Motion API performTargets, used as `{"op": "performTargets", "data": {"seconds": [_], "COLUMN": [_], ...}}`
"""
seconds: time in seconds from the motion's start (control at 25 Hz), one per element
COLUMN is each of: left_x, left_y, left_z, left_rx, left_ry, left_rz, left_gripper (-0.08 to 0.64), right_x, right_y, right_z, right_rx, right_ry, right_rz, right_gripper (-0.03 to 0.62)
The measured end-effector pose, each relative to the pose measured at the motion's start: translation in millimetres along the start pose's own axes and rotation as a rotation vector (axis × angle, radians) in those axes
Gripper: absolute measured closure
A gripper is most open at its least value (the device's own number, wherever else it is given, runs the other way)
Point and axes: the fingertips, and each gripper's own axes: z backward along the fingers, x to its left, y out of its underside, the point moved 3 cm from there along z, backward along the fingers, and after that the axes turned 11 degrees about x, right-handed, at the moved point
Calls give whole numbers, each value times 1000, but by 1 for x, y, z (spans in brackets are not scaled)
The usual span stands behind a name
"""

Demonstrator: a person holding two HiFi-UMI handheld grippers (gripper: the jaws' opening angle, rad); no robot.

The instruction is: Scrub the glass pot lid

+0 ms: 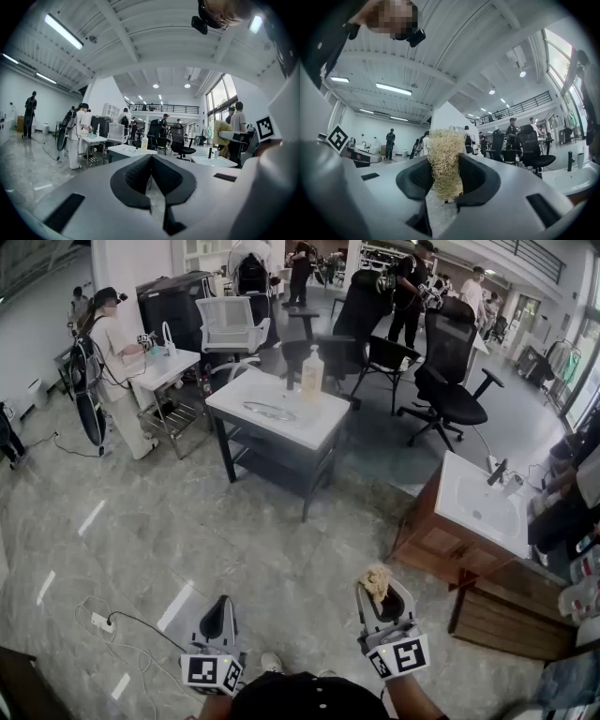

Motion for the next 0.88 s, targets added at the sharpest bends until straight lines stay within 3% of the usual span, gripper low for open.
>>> {"op": "performTargets", "data": {"seconds": [0.88], "left_x": [78], "left_y": [-1], "left_z": [-16], "left_rx": [17], "left_ry": [59], "left_rz": [-19], "left_gripper": [534], "right_x": [61], "right_y": [10], "right_z": [-62], "right_rx": [2], "right_ry": [12], "right_rz": [-40], "right_gripper": [445]}}
